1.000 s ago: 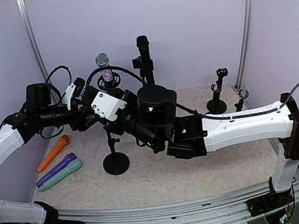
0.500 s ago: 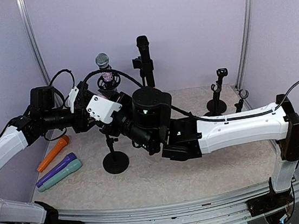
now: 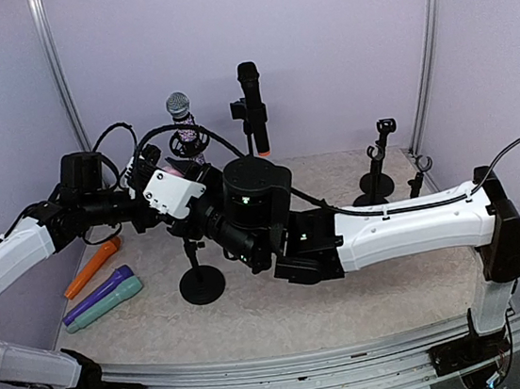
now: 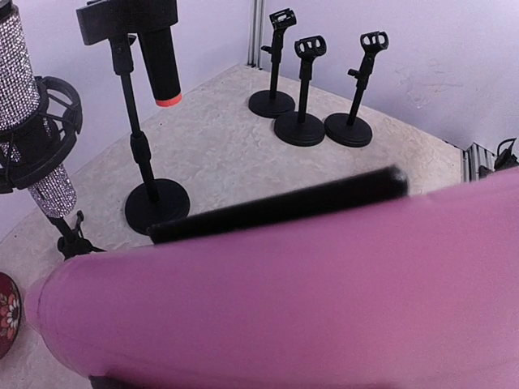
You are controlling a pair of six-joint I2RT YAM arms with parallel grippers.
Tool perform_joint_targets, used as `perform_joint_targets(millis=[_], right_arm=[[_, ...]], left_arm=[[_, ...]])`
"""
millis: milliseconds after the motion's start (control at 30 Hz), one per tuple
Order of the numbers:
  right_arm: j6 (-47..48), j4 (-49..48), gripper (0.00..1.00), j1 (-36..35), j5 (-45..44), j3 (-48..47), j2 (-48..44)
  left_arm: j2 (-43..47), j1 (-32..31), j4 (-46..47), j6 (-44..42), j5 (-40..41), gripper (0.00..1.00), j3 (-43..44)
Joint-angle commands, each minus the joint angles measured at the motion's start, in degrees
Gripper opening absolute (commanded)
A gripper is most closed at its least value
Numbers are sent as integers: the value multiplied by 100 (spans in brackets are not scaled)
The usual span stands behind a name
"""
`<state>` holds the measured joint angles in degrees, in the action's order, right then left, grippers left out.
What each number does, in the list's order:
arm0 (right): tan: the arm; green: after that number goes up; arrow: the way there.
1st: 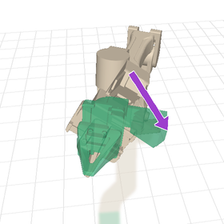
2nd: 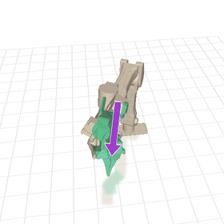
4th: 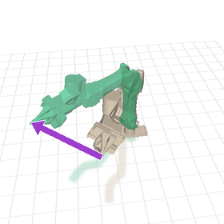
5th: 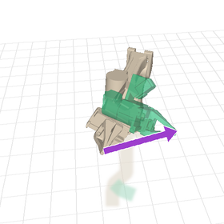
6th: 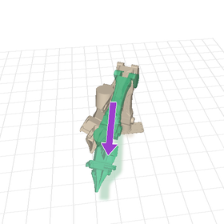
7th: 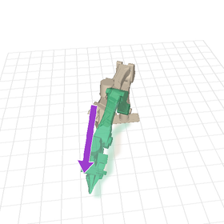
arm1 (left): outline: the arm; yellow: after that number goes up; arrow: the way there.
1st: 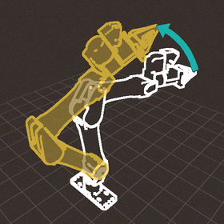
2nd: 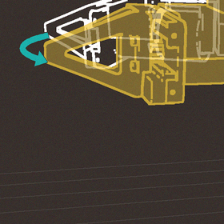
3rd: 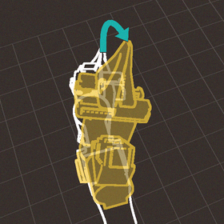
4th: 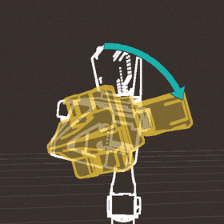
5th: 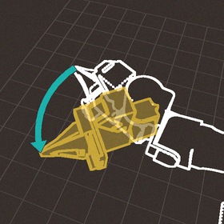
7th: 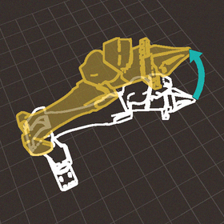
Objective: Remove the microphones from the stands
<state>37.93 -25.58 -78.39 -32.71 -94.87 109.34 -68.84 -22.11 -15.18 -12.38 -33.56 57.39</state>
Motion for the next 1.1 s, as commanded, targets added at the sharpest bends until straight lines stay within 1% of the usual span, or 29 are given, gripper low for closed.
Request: perform_joint_targets(millis=[0,233,433,600,800,1067], right_arm=[[51,-947,0,-191,32,-36,-313],[131,-1247,0,-410,-296,703,-999],[123,-1331,0,-808,-609,1194,-1664],[436,-1419,0,-1201,-1085,1246,-1857],[782,-1647,0,-1584,-1501,1297,-2058],[1357,-1937,0,-1869,-1853,1244,-2100]], left_arm=[[-45,40,239,158,360,0,-122],[-136,40,272,36,771,0,-145],[-349,31,376,-76,990,0,-191],[-489,15,556,-164,1011,0,-199],[-742,-68,851,31,958,0,-70],[-1025,-206,765,25,843,0,317]])
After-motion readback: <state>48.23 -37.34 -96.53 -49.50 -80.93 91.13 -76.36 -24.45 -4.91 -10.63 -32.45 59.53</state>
